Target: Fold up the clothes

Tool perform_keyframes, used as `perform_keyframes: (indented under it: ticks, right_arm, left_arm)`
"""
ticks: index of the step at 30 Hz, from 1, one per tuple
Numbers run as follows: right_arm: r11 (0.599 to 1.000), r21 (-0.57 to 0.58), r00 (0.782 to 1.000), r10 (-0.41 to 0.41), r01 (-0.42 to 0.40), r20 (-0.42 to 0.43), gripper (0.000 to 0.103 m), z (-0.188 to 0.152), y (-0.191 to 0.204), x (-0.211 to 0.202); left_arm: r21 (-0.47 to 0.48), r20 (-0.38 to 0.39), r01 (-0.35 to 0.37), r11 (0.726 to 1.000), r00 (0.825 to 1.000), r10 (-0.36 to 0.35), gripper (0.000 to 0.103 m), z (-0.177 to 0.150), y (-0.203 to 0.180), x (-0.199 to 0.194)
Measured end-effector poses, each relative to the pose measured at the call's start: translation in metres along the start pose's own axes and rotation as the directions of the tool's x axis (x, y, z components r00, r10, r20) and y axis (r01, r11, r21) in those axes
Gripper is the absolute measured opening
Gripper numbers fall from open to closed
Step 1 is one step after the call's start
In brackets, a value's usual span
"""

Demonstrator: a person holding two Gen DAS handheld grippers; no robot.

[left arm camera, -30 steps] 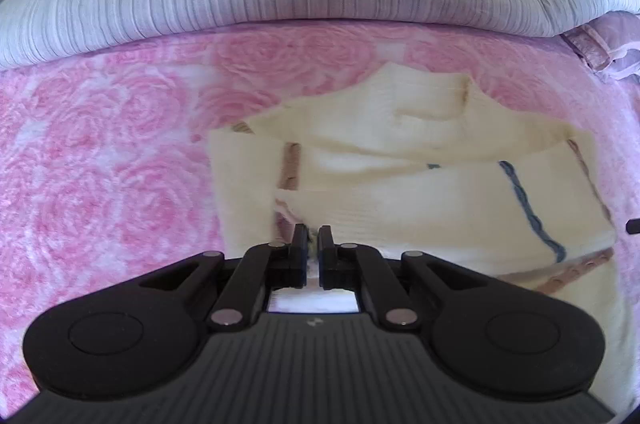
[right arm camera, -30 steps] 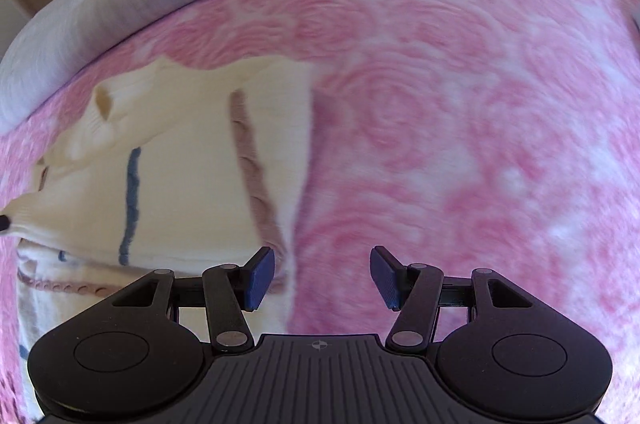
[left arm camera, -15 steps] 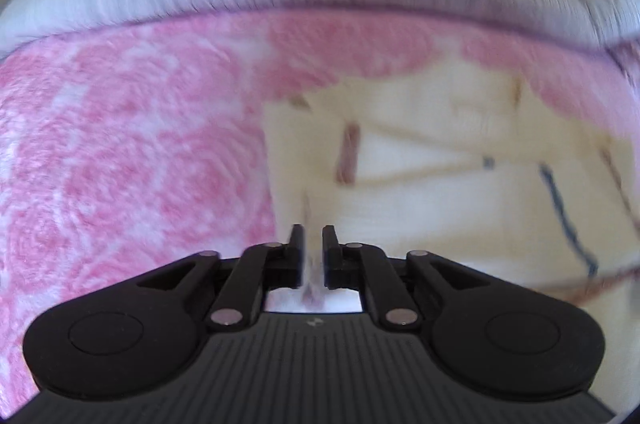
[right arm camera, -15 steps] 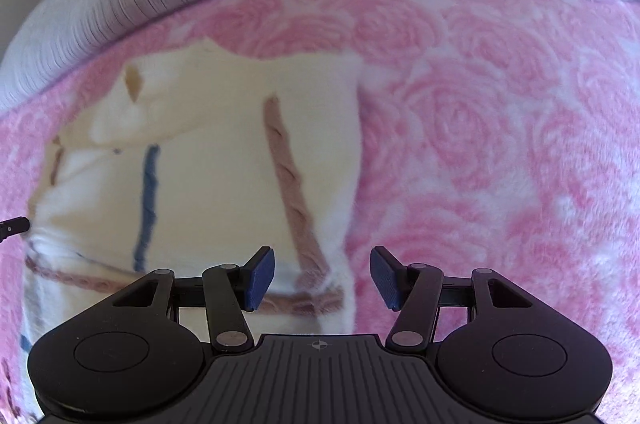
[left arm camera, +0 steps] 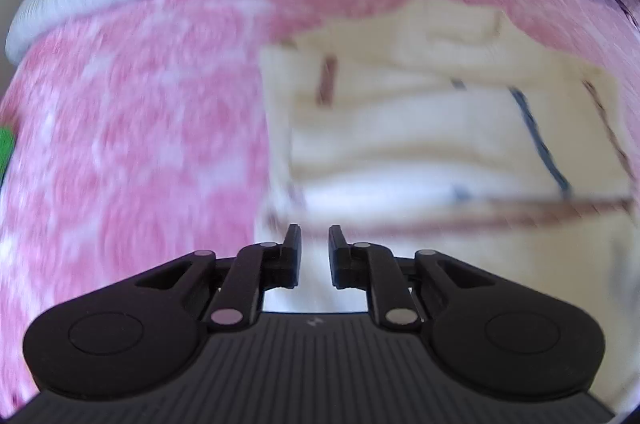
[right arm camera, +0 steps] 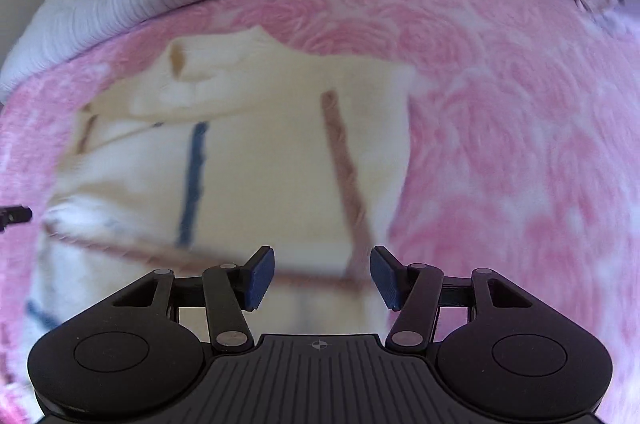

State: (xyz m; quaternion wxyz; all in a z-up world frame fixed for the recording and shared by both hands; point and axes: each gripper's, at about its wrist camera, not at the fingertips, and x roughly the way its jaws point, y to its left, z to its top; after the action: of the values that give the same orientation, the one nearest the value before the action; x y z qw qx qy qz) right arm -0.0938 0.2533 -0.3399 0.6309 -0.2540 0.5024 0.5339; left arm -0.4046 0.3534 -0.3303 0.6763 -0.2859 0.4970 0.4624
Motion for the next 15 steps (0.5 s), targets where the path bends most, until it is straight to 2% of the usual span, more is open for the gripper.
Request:
perform_keyframes:
  ticks: [2, 4, 8, 12, 15]
  right_arm:
    - [1.000, 0.026, 0.998, 0.017, -0.016, -0.055, 0.057, -0.022, 0.008, -0.012]
    - [0.999, 0.036, 0.994, 0.021, -0.017, -0.106, 0.057, -0.051, 0.015, -0.023]
    - [0.997, 0.074, 0.991, 0.019, -0.009, -0.131, 0.057, -0.103, 0.029, -0.054]
    - [0.994, 0.097, 0.996, -0.049, 0.057, -0.080, 0.057, -0.142, 0.053, -0.092]
    - [0.990, 0.098, 0.995, -0.095, 0.098, -0.034, 0.057, -0.170, 0.080, -0.125]
  left_arm:
    - [-0.003, -0.036, 0.004, 1.000, 0.999, -0.004, 0.014, -0.016, -0.005, -0.022]
    - [-0.022, -0.073, 0.027, 0.999, 0.997, -0.028, 0.021, -0.038, -0.009, -0.038]
    - [-0.018, -0.110, 0.052, 0.999, 0.993, -0.053, 0.021, -0.079, -0.014, -0.070]
    - [0.034, -0.065, 0.041, 0.999, 0.997, -0.039, 0.021, -0.111, -0.007, -0.111]
    - [0.082, 0.015, 0.006, 0.997, 1.000, -0.008, 0.024, -0.133, 0.004, -0.154]
